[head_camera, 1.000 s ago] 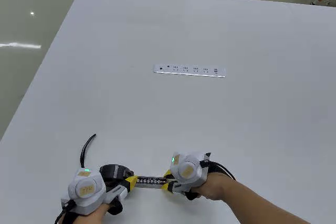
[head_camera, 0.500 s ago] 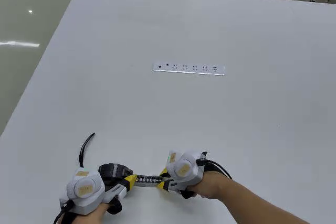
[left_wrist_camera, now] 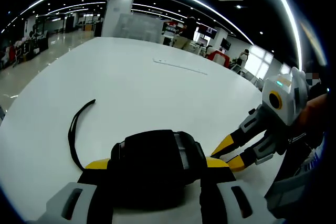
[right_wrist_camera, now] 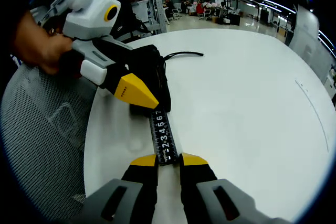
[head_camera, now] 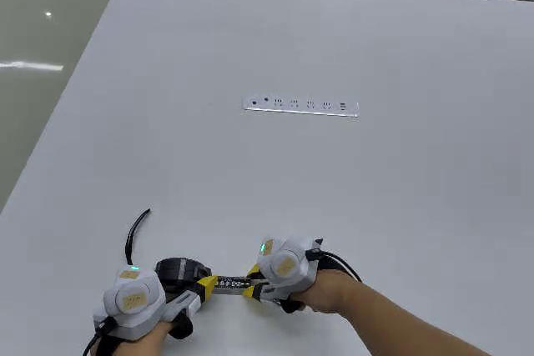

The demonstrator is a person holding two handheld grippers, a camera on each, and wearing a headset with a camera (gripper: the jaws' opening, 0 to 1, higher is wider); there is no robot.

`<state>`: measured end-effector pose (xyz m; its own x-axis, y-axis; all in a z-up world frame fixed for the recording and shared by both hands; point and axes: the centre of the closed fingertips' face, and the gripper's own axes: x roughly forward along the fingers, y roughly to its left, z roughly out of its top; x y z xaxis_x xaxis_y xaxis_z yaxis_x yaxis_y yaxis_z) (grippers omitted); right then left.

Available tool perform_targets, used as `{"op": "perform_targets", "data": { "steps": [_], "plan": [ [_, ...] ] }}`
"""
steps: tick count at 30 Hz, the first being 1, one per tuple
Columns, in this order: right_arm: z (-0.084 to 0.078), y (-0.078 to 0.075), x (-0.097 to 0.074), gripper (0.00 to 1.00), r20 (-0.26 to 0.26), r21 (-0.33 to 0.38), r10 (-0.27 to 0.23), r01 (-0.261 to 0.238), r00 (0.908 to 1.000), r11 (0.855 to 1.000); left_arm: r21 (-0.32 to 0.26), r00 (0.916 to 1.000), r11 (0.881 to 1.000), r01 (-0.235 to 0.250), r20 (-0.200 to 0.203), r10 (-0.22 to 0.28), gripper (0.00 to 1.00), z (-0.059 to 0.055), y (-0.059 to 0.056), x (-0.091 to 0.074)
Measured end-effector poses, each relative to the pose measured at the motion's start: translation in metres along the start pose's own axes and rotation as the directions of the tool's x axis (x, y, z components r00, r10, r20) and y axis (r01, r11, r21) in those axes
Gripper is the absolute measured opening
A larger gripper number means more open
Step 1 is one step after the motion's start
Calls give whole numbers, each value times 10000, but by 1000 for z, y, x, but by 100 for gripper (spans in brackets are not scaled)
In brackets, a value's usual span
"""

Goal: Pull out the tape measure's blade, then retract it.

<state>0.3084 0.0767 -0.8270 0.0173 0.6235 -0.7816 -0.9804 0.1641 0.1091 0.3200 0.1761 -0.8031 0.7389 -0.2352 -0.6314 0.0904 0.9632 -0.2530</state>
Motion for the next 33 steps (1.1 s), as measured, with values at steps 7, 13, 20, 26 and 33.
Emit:
{"op": "perform_targets", "data": {
  "steps": [7,13,20,26,33],
  "plan": [
    [5,1,4,15,67,21,70,-70,10000,10000,-27,10000,10000,29,1,-29,63,0,0,0],
    [7,2,5,15,103,-4,74,-74,9999,10000,-46,10000,10000,46,2,-46,63,0,0,0],
    [11,3,7,15,102,-31,139,-138,9999,9999,-39,10000,10000,37,-3,-37,63,0,0,0],
    [15,3,10,15,222,104,200,-203,9996,9997,-122,10000,9999,39,13,-39,63,0,1,0],
    [22,6,14,14,362,145,230,-235,9991,9996,-107,10000,9999,48,-1,-48,63,0,1,0]
  ]
}}
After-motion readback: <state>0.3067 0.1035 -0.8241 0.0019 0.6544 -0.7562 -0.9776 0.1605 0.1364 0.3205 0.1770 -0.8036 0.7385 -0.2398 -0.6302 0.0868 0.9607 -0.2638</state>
